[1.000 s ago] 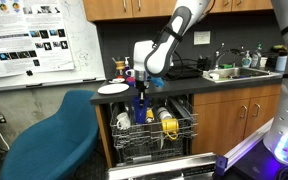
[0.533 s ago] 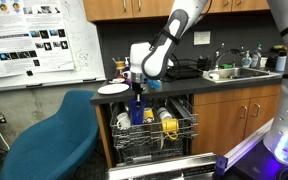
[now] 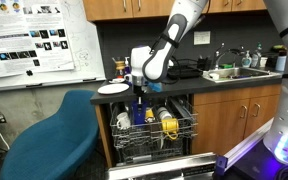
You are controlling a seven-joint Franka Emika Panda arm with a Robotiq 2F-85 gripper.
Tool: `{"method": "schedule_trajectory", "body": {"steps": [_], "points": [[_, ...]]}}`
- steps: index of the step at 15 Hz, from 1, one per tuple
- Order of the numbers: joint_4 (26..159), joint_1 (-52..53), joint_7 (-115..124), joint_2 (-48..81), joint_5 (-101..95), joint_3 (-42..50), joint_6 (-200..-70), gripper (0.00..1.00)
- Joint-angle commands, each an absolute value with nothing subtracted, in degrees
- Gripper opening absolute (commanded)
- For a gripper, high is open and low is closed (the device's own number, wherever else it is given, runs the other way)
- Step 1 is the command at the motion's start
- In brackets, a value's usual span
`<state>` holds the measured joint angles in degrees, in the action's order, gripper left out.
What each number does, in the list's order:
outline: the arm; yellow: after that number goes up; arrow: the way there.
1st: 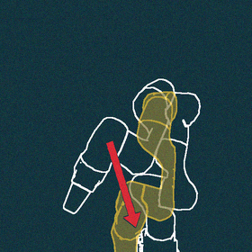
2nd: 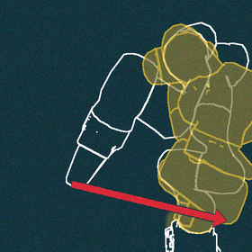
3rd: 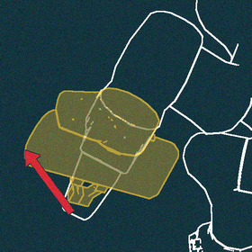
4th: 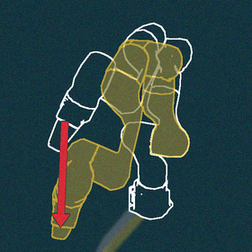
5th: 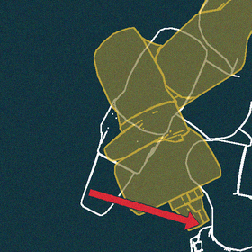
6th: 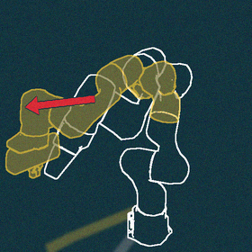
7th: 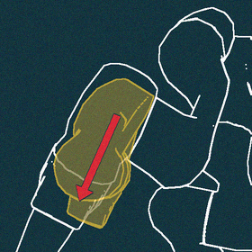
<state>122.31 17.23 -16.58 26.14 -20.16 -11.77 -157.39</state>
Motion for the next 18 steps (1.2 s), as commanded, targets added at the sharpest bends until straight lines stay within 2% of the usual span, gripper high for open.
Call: {"method": "schedule_trajectory", "body": {"steps": [1,9,10,11,13,18], "points": [[120.4,18.2,-15.8,28.5,-21.4,-10.8,-156.9,0.02],[116.8,19.5,-16.0,32.3,-22.9,-9.6,-155.7,0.02],[116.5,19.6,-16.0,32.6,-23.1,-9.5,-155.7,0.32],[116.4,19.7,-15.9,32.6,-23.2,-9.4,-155.8,0.32],[116.2,19.8,-15.7,32.6,-23.3,-9.2,-155.8,0.43],[116.1,19.9,-15.5,32.5,-23.5,-8.8,-156.1,0.76]]}}
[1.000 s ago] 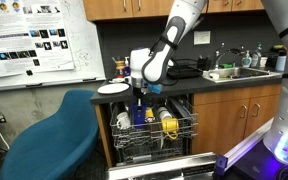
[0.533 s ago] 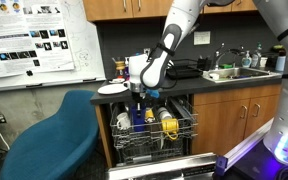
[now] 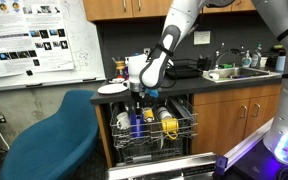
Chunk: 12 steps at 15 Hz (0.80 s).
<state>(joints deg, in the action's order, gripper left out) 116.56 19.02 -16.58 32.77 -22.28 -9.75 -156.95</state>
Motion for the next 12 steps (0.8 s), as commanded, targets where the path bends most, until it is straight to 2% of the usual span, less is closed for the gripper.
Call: {"method": "schedule_trajectory", "body": {"steps": [1,3,4,12], "points": [[116.3,19.9,-15.4,32.3,-23.6,-8.7,-156.2,0.82],[117.0,19.9,-15.2,31.3,-23.5,-8.8,-156.7,0.95],[117.3,19.9,-15.1,30.9,-23.4,-8.9,-156.9,0.99],[123.7,21.8,-11.6,23.1,-23.3,-9.8,-158.0,1.00]]}}
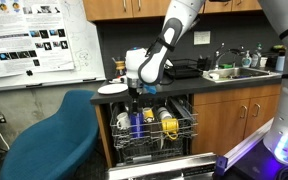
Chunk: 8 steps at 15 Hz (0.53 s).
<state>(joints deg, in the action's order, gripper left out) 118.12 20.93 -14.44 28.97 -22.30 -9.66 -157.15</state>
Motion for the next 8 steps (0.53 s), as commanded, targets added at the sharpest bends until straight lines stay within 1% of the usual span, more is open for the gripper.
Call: {"method": "schedule_trajectory", "body": {"steps": [1,8], "points": [[125.0,22.0,-11.0,22.0,-23.3,-10.0,-158.1,1.00],[135.2,21.6,-6.5,14.4,-21.6,-12.3,-158.6,1.00]]}}
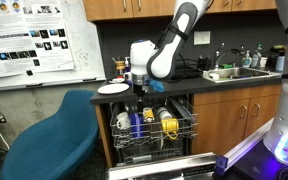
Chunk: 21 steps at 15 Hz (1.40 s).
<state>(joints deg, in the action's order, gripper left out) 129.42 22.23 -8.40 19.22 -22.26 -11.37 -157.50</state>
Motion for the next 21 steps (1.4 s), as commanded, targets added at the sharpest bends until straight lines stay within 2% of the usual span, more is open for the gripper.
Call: {"method": "schedule_trajectory", "body": {"steps": [1,14,21], "points": [[136.4,21.3,-6.4,13.7,-21.2,-12.7,-158.6,1.00],[148.8,17.0,-6.0,12.7,-15.3,-13.5,-167.2,1.00],[151.1,15.0,-6.5,14.0,-12.0,-14.2,-169.7,1.00]]}}
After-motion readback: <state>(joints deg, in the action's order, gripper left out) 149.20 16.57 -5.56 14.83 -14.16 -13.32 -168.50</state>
